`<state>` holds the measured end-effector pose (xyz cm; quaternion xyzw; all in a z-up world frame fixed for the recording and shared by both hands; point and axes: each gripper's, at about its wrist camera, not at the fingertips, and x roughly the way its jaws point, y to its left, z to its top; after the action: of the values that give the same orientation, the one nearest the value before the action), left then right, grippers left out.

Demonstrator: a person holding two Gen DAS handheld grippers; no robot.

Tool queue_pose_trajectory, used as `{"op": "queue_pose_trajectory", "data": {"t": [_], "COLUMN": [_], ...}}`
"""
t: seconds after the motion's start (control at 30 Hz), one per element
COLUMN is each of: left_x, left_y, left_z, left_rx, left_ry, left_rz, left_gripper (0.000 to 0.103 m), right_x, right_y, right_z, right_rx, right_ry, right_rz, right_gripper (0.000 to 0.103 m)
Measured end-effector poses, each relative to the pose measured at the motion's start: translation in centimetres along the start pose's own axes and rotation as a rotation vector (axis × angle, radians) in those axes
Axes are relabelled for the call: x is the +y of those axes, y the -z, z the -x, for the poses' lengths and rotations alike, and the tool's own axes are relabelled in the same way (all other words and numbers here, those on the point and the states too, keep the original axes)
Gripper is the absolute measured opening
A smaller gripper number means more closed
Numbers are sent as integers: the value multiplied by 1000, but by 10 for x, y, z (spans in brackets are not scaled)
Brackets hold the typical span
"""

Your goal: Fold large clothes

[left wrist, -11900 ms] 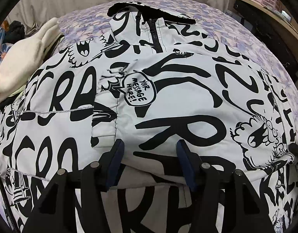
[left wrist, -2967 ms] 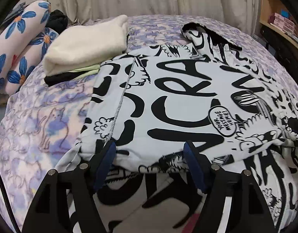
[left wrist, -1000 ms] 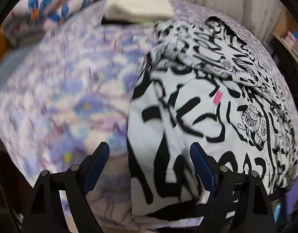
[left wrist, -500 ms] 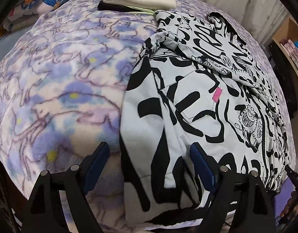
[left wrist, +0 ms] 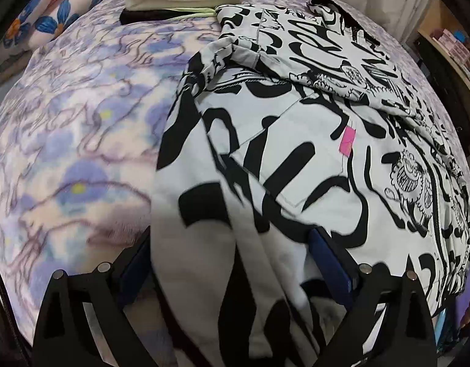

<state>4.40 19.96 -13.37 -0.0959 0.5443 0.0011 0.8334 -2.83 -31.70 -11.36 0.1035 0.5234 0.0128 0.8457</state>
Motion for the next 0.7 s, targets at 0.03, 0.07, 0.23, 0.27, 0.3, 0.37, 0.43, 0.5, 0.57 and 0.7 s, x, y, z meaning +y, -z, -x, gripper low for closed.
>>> {"op": "queue_pose_trajectory", "data": {"t": [0.03,0.07,0.23,0.27,0.3,0.37,0.43,0.5,0.57,0.7], "left_x": [1,2,-3,-6,-10,-15,-16,-12,-8,-6], "left_y": [-3,-4,-10,-9,-9,-5,-1,3,8,18], "left_z": [-3,-4,-4,-3,-1,5,14,23,33,48], "left_rx": [-2,-5,-8,-8,-16,-34,-48,-48,-43,-27], "left_ry": [12,22,88,74,58,32,18,22,29,33], "left_rz": [3,7,6,1,-8,-16,-9,10,20,4], "left_gripper": [92,81,19,13,11,8,6,5,4,4], "right_x": [0,0,-2,1,3,8,6,1,-2,2], "right_y": [0,-1,-7,-8,-9,-9,-10,-12,-15,-20], "right_z": [-2,-4,-11,-11,-10,-6,3,14,24,46], "right_rx": [-2,-5,-2,-3,-7,-23,-40,-56,-62,-87], "right_ry": [-11,-23,-64,-59,-51,-37,-41,-59,-78,-77], "right_rz": [2,2,-34,-36,-30,-18,-39,-69,-82,-47], "right_gripper": [52,47,7,6,5,5,4,4,4,4]}}
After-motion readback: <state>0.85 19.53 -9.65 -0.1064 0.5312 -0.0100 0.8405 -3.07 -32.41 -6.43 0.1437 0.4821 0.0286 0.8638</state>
